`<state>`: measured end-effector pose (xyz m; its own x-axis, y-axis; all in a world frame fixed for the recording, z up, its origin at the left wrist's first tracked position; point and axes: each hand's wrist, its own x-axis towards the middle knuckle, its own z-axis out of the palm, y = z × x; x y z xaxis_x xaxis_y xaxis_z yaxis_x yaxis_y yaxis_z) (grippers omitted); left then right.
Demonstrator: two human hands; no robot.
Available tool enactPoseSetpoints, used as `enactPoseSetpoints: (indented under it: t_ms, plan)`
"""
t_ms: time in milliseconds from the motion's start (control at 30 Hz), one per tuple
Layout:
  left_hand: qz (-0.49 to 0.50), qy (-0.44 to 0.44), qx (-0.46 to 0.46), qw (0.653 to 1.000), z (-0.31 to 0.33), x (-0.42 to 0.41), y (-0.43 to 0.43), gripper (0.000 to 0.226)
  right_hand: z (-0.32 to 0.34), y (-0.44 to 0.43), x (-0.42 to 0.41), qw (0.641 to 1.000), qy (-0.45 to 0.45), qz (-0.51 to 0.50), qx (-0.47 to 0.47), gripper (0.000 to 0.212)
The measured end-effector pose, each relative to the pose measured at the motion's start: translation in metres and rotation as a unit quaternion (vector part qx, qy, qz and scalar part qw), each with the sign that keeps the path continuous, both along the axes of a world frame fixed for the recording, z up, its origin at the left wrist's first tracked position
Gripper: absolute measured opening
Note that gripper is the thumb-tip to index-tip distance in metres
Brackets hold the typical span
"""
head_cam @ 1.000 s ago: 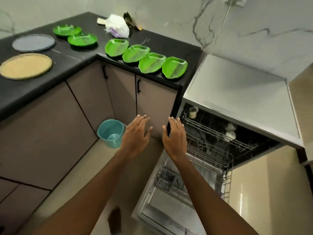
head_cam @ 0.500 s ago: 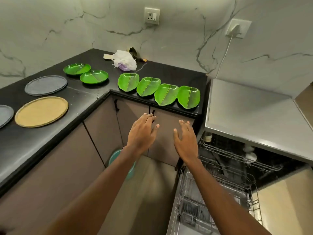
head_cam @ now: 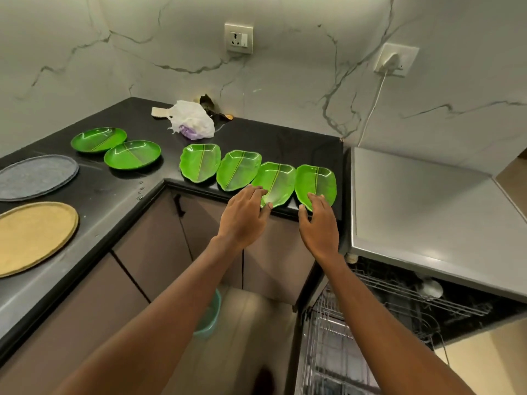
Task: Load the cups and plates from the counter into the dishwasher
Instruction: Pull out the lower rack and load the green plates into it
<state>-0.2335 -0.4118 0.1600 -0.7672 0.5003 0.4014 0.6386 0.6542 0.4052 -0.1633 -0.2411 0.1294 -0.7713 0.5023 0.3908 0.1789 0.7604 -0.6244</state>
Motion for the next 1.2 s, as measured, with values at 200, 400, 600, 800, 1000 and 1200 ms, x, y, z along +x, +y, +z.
enactPoseSetpoints:
  t_ms: [200,400,600,800,1000,1200]
  plan:
    - [-0.007,-0.030,-0.017,0.999,-0.004,-0.062,0.052,0.040,0.002,0.046,-0.066,1.000,-0.003,-0.025,0.003,0.040]
    - [-0.020,-0.089,-0.068,0.994,-0.024,-0.111,0.104,0.044,-0.002,0.096,-0.116,0.998,-0.034,-0.060,0.004,0.034]
    - [-0.025,-0.105,-0.169,0.980,-0.054,-0.125,0.127,0.052,-0.024,0.135,-0.137,0.983,-0.155,-0.098,0.018,0.035]
    - [-0.028,-0.058,-0.255,0.965,-0.079,-0.131,0.136,0.054,-0.040,0.157,-0.148,0.963,-0.241,-0.121,0.019,0.041]
    - [-0.029,-0.045,-0.271,0.961,-0.075,-0.128,0.143,0.031,-0.043,0.174,-0.152,0.952,-0.249,-0.149,-0.094,0.050]
    - [0.012,-0.037,-0.217,0.976,-0.047,-0.129,0.152,0.021,-0.029,0.180,-0.154,0.929,-0.231,-0.205,-0.203,0.032]
